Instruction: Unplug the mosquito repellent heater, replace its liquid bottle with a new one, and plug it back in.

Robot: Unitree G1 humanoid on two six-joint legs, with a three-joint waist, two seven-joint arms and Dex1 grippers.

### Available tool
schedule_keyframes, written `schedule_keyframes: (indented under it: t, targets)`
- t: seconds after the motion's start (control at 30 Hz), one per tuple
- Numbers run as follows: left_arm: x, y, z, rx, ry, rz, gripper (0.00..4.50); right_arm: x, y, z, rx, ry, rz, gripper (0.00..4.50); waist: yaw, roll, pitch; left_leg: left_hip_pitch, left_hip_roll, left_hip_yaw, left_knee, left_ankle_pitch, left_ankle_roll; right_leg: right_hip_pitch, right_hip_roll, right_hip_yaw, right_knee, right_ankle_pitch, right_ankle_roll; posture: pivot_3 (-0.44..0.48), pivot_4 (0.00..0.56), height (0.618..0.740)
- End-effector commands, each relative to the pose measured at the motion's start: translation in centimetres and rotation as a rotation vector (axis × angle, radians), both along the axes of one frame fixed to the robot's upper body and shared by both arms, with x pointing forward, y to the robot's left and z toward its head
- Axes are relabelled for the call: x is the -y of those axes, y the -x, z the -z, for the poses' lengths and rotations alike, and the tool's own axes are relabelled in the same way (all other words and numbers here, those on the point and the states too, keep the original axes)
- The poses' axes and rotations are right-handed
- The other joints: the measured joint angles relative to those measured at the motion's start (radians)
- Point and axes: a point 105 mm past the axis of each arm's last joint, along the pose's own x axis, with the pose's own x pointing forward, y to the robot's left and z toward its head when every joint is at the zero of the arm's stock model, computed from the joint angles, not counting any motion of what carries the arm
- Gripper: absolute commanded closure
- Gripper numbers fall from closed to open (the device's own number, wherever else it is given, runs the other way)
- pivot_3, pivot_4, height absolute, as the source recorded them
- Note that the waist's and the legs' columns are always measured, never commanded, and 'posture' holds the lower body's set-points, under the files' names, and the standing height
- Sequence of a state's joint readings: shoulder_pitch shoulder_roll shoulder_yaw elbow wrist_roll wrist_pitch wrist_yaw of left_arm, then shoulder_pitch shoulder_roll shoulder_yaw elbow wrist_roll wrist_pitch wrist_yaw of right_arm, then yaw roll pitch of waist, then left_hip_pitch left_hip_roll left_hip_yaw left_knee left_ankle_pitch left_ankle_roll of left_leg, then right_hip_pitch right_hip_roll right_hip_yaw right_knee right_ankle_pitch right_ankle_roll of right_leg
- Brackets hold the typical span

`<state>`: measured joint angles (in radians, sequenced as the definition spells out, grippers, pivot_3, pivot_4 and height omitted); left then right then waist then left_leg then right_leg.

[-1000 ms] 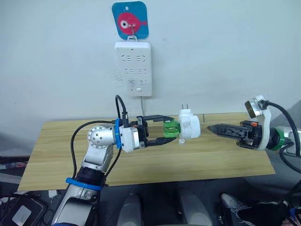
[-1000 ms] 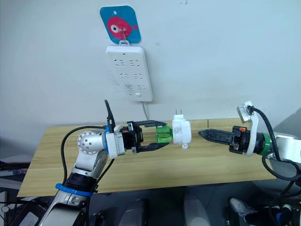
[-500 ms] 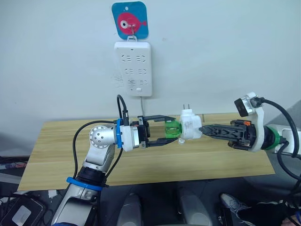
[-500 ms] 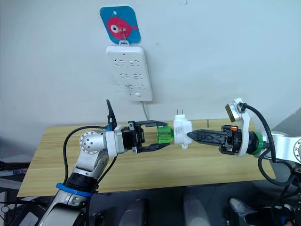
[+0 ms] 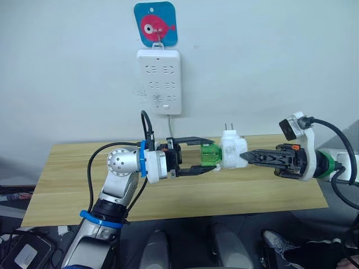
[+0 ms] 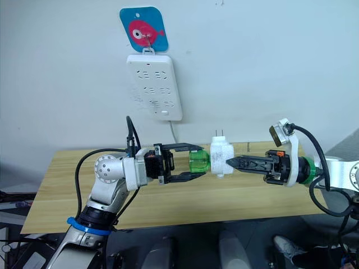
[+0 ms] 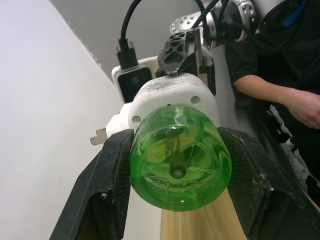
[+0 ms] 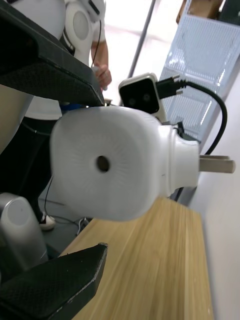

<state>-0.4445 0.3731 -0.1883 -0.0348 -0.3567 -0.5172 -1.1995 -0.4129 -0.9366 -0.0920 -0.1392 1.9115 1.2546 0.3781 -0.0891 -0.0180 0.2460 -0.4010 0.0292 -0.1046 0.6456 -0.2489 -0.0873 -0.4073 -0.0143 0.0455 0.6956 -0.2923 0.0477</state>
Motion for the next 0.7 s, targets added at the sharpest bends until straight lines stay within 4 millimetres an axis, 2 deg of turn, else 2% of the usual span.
schedule_keyframes:
  t: [0.03,0.17,0.27,0.37,0.57,0.6,0.7]
  targets:
    - [0.3,0.6,-1.2,0.012,0.053,0.028,2.20,-1.0,0.4,-1.2,0.037,-0.042,-0.045,0.00,0.000,0.000,0.000,0.000,0.000,0.000,0.000,0.000,0.000,0.000,0.000,0.000,0.000,0.000,0.000,-0.159,0.201,0.725]
    - [0.5,0.6,-1.2,-0.003,0.053,0.039,2.20,-1.6,0.4,-1.3,0.037,-0.057,-0.063,0.00,0.000,0.000,0.000,0.000,0.000,0.000,0.000,0.000,0.000,0.000,0.000,0.000,0.000,0.000,0.000,-0.156,0.201,0.725]
    - [0.6,0.7,-1.1,-0.022,0.046,0.048,2.20,-1.7,0.4,-1.4,0.034,-0.067,-0.071,0.56,0.000,0.000,0.000,0.000,0.000,0.000,0.000,0.000,0.000,0.000,0.000,0.000,0.000,0.000,0.000,-0.155,0.201,0.725]
    - [0.6,0.8,-0.9,-0.038,0.036,0.057,2.20,-1.8,0.4,-1.3,0.031,-0.071,-0.073,1.49,0.000,0.000,0.000,0.000,0.000,0.000,0.000,0.000,0.000,0.000,0.000,0.000,0.000,0.000,0.000,-0.152,0.203,0.725]
    - [0.2,0.8,-0.3,-0.096,0.027,0.062,2.20,-2.0,0.7,-1.1,0.026,-0.074,-0.078,1.49,0.000,0.000,0.000,0.000,0.000,0.000,0.000,0.000,0.000,0.000,0.000,0.000,0.000,0.000,0.000,-0.152,0.206,0.725]
    - [0.1,0.6,-0.2,-0.113,0.015,0.052,1.48,-2.0,0.6,-1.0,0.026,-0.075,-0.075,1.49,0.000,0.000,0.000,0.000,0.000,0.000,0.000,0.000,0.000,0.000,0.000,0.000,0.000,0.000,0.000,-0.153,0.206,0.725]
    - [-0.4,0.3,1.1,-0.188,-0.095,0.050,0.67,-1.9,0.5,-0.9,0.024,-0.074,-0.059,1.49,0.000,0.000,0.000,0.000,0.000,-0.001,0.000,0.000,0.000,0.000,0.000,-0.001,0.000,0.000,0.000,-0.154,0.207,0.725]
